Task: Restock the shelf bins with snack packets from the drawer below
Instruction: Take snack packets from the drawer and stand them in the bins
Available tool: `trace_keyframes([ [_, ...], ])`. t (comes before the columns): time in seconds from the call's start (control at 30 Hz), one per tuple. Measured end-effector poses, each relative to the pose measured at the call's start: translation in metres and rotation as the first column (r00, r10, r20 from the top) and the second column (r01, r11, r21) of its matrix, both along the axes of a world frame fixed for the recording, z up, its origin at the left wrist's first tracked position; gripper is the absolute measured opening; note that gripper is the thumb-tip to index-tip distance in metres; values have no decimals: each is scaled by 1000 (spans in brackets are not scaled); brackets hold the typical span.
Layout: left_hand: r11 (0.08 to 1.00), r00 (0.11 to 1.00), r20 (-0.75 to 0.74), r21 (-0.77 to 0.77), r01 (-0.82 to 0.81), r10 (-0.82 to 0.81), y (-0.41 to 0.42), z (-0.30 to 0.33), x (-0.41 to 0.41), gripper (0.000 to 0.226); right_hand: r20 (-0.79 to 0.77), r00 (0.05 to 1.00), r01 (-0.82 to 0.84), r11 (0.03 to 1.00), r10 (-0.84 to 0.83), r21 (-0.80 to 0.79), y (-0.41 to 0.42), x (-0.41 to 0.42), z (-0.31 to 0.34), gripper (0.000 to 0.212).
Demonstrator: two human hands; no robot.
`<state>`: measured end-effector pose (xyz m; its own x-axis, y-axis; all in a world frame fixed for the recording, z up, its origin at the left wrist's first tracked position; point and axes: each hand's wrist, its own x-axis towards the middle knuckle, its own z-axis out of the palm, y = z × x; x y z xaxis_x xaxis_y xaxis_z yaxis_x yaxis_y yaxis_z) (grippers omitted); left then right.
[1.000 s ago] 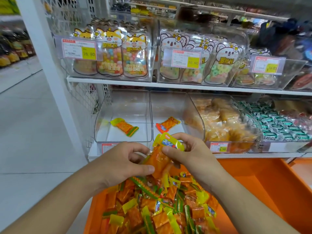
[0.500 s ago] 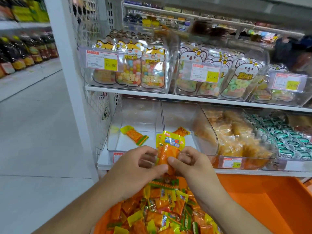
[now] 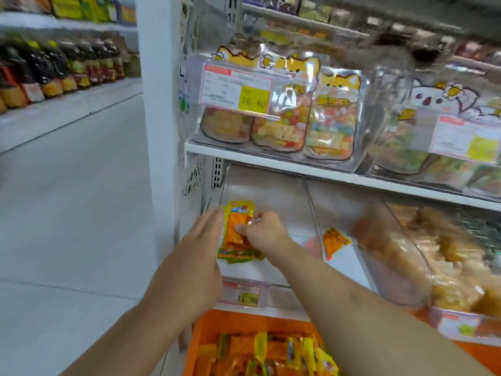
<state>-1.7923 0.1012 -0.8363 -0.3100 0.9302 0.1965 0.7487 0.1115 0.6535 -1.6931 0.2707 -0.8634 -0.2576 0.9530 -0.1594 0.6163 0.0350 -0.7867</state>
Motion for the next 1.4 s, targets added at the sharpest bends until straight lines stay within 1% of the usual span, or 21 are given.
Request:
trace_keyframes([
  [0.1,1000,1000,20,22,-4,4,2,5,-1,91,205,975,-98,993,84,63,9,-9,-13,29],
  [0.2,1000,999,37,26,-17,16,2,6,-1,90,341,933,-169,978,119,119,11,-4,-16,37],
  [0.23,1000,999,34,22,-16,15,3,5,-1,89,382,916,-185,974,124,128,11,-1,-14,36],
  [0.3,1000,1000,28,11,-14,14,2,3,0,88,410,902,-179,981,133,75,15,3,-15,26],
  [0.33,1000,1000,26,11,-17,17,2,2,0,87,414,899,-170,985,146,21,17,6,-17,30],
  [0.37,1000,1000,25,10,-19,18,2,2,1,87,413,898,-164,986,154,-13,19,8,-20,43],
  [0.43,1000,1000,20,8,-15,15,1,1,2,88,419,897,-150,989,140,-8,21,12,-25,62],
  [0.47,1000,1000,19,9,-11,11,2,0,2,88,438,889,-153,988,134,10,19,15,-25,65],
  [0.53,1000,1000,23,8,-10,9,1,0,3,90,463,880,-139,990,112,26,15,18,-25,58],
  [0.6,1000,1000,25,10,-13,13,1,0,3,91,446,892,-94,995,69,34,14,19,-28,42],
  [0.67,1000,999,26,13,-23,22,3,0,3,91,402,915,-61,997,38,44,15,20,-25,27],
  [0.73,999,999,30,27,-27,26,4,-1,2,88,366,930,-43,997,14,70,12,22,-14,20],
  [0.83,998,1000,25,55,-10,9,5,-1,1,81,268,963,-6,987,-38,159,-1,30,12,39],
  [0.87,998,1000,12,64,-2,1,5,-2,0,79,211,976,19,981,-60,193,-6,34,20,40],
  [0.9,998,1000,-12,70,3,-2,6,-3,-1,79,145,987,37,978,-67,203,-11,38,28,35],
  [1.0,997,993,-122,82,5,5,9,0,0,83,-82,996,27,996,-21,81,-29,51,51,18],
  [1.1,991,981,-192,117,62,-39,9,7,7,83,-256,967,-32,998,16,-59,-53,65,75,18],
  [1.17,986,978,-194,135,102,-74,9,14,15,73,-326,944,-89,989,44,-122,-68,75,84,18],
  [1.27,976,989,-124,192,100,-77,6,23,26,38,-411,908,-186,959,84,-215,-83,86,96,26],
  [1.33,970,997,-46,234,70,-61,6,28,30,22,-500,862,-253,924,80,-288,-85,95,102,44],
  [1.4,970,979,192,244,25,-73,7,33,30,15,-605,794,-305,895,52,-324,-84,101,105,56],
])
